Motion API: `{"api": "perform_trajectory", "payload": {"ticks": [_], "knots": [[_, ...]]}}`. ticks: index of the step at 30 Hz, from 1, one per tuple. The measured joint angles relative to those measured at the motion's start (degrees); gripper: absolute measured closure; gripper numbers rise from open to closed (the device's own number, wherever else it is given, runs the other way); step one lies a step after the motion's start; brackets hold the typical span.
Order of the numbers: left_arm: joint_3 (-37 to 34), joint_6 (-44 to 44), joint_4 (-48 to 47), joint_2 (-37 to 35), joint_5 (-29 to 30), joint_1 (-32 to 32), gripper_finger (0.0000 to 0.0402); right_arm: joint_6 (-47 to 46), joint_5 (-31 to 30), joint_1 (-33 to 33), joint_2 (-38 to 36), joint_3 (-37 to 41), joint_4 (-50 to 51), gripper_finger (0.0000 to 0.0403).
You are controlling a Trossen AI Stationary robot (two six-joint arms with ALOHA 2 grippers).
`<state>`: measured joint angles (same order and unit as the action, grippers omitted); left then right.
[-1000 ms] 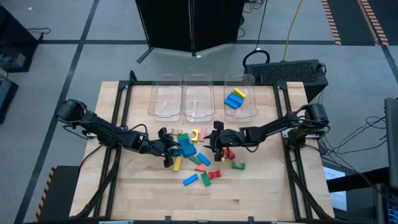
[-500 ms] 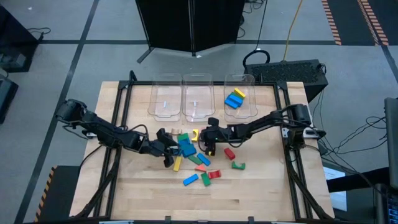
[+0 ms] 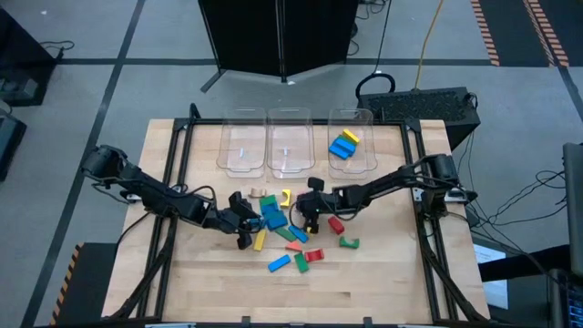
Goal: Sort blocks by size
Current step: Adjust the pink rectangular block on the table, then put the blue rectangular block into the right transparent bin
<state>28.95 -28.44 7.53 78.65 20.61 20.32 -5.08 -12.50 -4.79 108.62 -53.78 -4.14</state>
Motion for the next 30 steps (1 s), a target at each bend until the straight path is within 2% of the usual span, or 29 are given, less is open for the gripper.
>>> {"api": "perform_trajectory", "payload": {"ticks": [4, 8, 12, 16, 22, 27, 30], "knots": [[0.0, 7.47, 7.59, 0.16, -5.12, 1.26, 0.0278, -1.4, -0.07, -3.79, -1.58, 0.22, 1.27, 0.0348], [0.22, 15.17, 13.71, 2.36, -5.32, 1.88, 0.0278, -1.52, -2.53, -7.04, -5.04, 0.57, 3.33, 0.0348], [2.04, 18.86, 16.25, 7.02, -5.42, 1.94, 0.0278, -1.52, -6.72, -9.39, -10.44, 0.4, 6.6, 0.0348], [4.53, 21.63, 18.48, 13.25, -6.12, 1.9, 0.0278, -2.84, -8.16, -11.0, -14.85, 0.43, 11.1, 0.0348], [8.37, 21.37, 18.81, 19.74, -10.41, 2.0, 0.0278, -5.92, -8.36, -12.44, -18.98, 0.37, 16.72, 0.0348], [10.57, 18.27, 19.15, 20.76, -14.96, 3.87, 0.0275, -6.48, -10.33, -12.95, -18.58, 0.37, 17.7, 0.0348], [11.96, 13.77, 19.19, 20.68, -16.08, 5.8, 0.0252, -6.61, -10.45, -12.95, -18.0, 0.37, 18.14, 0.0348]]}}
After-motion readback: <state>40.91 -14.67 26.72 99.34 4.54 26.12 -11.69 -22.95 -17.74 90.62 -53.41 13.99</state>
